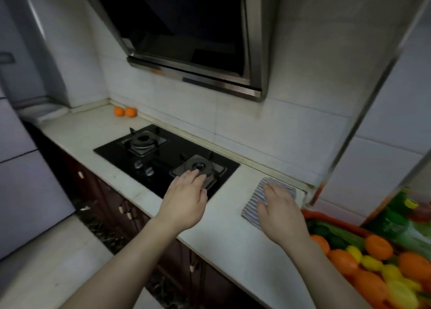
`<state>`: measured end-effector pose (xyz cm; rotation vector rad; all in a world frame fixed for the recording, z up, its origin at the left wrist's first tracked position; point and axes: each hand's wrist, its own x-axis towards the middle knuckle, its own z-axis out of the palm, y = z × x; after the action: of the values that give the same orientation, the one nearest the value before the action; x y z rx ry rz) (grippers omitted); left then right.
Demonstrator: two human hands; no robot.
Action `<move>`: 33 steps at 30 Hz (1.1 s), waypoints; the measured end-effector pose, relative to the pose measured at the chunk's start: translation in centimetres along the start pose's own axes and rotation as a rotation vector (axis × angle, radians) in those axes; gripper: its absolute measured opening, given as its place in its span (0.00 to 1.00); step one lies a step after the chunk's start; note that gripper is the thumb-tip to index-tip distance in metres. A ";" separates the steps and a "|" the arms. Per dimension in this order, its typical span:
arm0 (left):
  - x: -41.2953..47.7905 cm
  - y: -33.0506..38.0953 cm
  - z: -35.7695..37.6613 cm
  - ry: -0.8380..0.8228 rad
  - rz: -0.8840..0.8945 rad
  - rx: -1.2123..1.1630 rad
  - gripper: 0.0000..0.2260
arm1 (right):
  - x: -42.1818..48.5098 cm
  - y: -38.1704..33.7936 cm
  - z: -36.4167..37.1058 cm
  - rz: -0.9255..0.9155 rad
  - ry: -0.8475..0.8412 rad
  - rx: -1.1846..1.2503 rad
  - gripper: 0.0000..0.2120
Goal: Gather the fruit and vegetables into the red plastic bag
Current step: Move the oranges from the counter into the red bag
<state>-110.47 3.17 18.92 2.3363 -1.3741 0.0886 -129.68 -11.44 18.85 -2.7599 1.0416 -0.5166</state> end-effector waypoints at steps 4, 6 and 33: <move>2.8 -4.2 -1.3 0.012 -0.085 0.039 0.22 | 5.6 -2.7 2.7 -0.066 -0.050 0.042 0.27; 4.5 -6.2 -1.8 0.025 -0.119 0.066 0.22 | 8.5 -3.9 4.1 -0.105 -0.051 0.060 0.25; 3.6 -39.5 -14.5 0.195 -0.498 0.083 0.22 | 25.3 -37.8 16.1 -0.493 -0.172 0.188 0.26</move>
<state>-72.89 22.42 20.10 2.5870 -0.6844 0.2193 -82.91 0.33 20.23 -2.8147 0.2526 -0.3963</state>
